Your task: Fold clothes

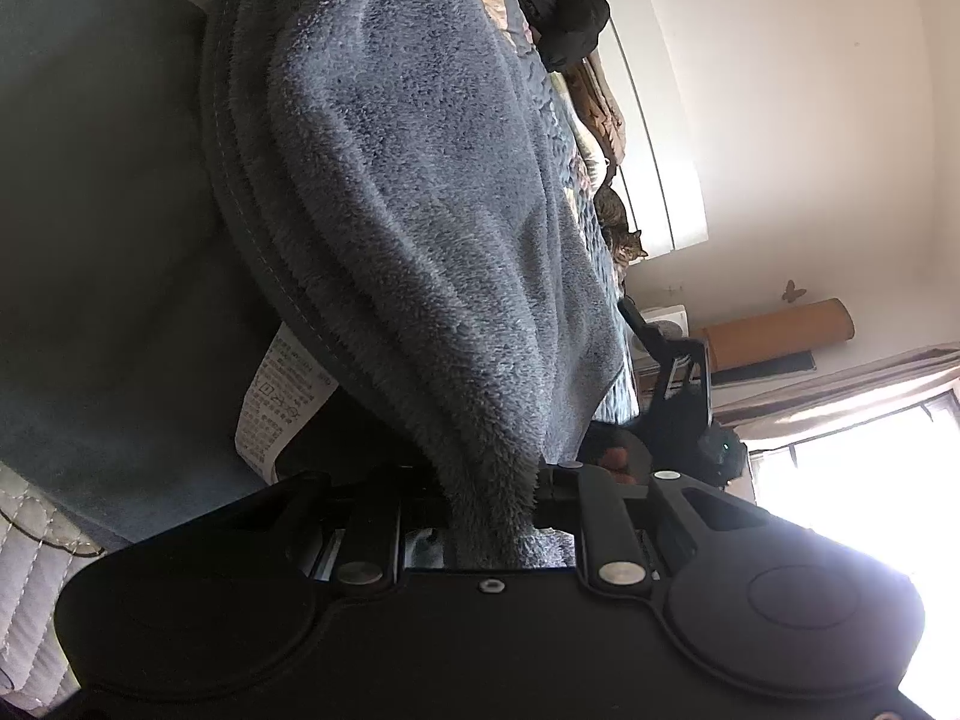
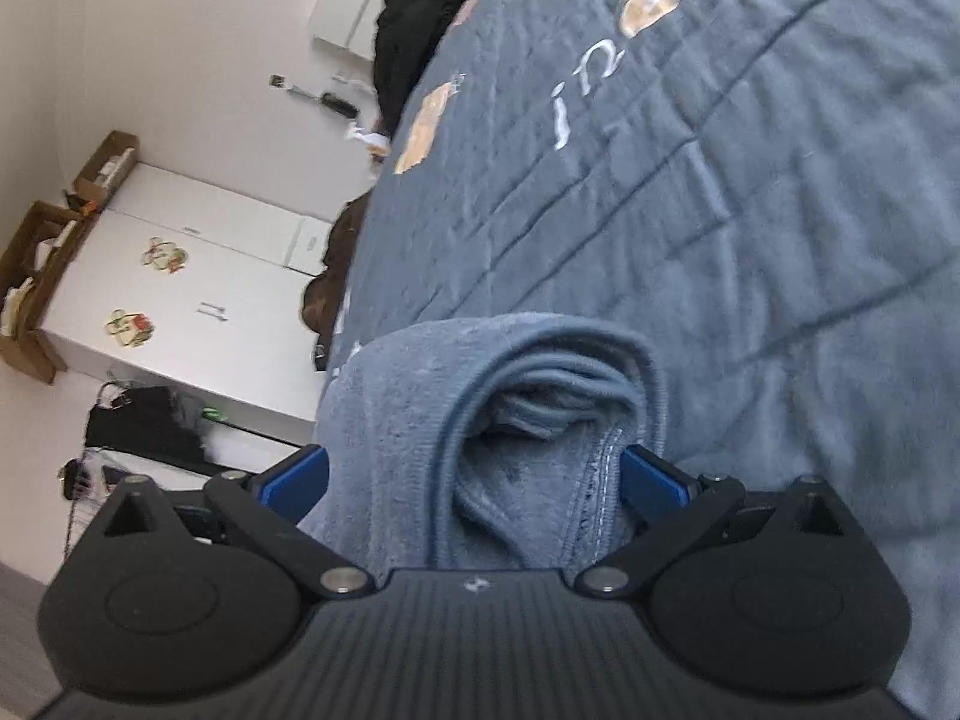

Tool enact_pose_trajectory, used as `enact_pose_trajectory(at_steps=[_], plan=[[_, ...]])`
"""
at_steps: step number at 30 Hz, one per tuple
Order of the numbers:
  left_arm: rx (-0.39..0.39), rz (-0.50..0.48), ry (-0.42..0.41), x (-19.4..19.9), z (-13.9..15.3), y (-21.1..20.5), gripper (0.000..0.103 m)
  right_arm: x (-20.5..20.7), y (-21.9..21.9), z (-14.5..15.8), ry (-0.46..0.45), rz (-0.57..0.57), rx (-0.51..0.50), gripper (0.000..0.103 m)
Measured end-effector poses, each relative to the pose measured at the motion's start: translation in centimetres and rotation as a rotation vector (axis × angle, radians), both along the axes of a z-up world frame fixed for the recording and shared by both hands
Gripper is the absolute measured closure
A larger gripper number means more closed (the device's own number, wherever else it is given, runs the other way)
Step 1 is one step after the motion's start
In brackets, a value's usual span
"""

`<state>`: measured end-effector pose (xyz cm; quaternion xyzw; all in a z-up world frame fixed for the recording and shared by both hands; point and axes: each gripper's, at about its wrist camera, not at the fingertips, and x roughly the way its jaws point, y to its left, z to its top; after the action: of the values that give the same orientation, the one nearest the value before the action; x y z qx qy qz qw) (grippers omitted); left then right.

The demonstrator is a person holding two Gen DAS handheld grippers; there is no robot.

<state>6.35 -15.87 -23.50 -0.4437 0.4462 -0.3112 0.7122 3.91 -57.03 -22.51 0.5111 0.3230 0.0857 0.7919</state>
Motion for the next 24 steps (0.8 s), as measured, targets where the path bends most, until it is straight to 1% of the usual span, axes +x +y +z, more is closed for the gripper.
enact_pose_trajectory(at_steps=[2,3,7,12,14,18,19,20,21,22,24], plan=[[0.000,-0.002,-0.002,0.0,0.0,0.0,0.084,-0.4,-0.5,0.7,0.058,-0.016,-0.063,0.000],[0.001,-0.004,-0.002,0.1,-0.1,0.0,0.084,-0.5,-0.6,0.8,0.072,-0.023,-0.090,0.000],[0.002,-0.008,-0.004,0.1,-0.2,0.0,0.084,-0.6,-0.8,-0.2,0.045,-0.032,-0.066,0.000],[0.002,-0.007,-0.002,-0.1,-0.3,0.0,0.084,0.8,0.4,-0.6,-0.022,0.001,-0.047,0.000],[0.004,-0.007,-0.003,-0.1,-0.3,-0.1,0.084,1.5,0.2,-1.0,-0.028,0.003,-0.059,0.000],[0.010,-0.009,-0.004,-0.1,-0.5,-0.1,0.084,3.0,-0.1,-0.9,-0.028,0.020,-0.035,0.001],[0.012,-0.008,-0.002,-0.1,-0.5,0.0,0.084,3.3,0.0,-0.8,-0.025,0.029,-0.030,0.004],[0.014,-0.007,-0.001,0.0,-0.6,0.1,0.084,3.3,0.1,-0.8,-0.021,0.042,-0.028,0.017],[0.017,-0.004,0.000,0.0,-0.6,0.3,0.084,3.3,0.2,-0.8,-0.011,0.053,-0.017,0.048],[0.019,-0.002,0.001,0.0,-0.7,0.4,0.084,3.3,0.4,-0.9,0.010,0.061,0.009,0.060],[0.020,0.002,0.004,0.0,-0.7,0.6,0.084,2.8,0.6,-0.5,0.032,0.063,0.019,0.068]])
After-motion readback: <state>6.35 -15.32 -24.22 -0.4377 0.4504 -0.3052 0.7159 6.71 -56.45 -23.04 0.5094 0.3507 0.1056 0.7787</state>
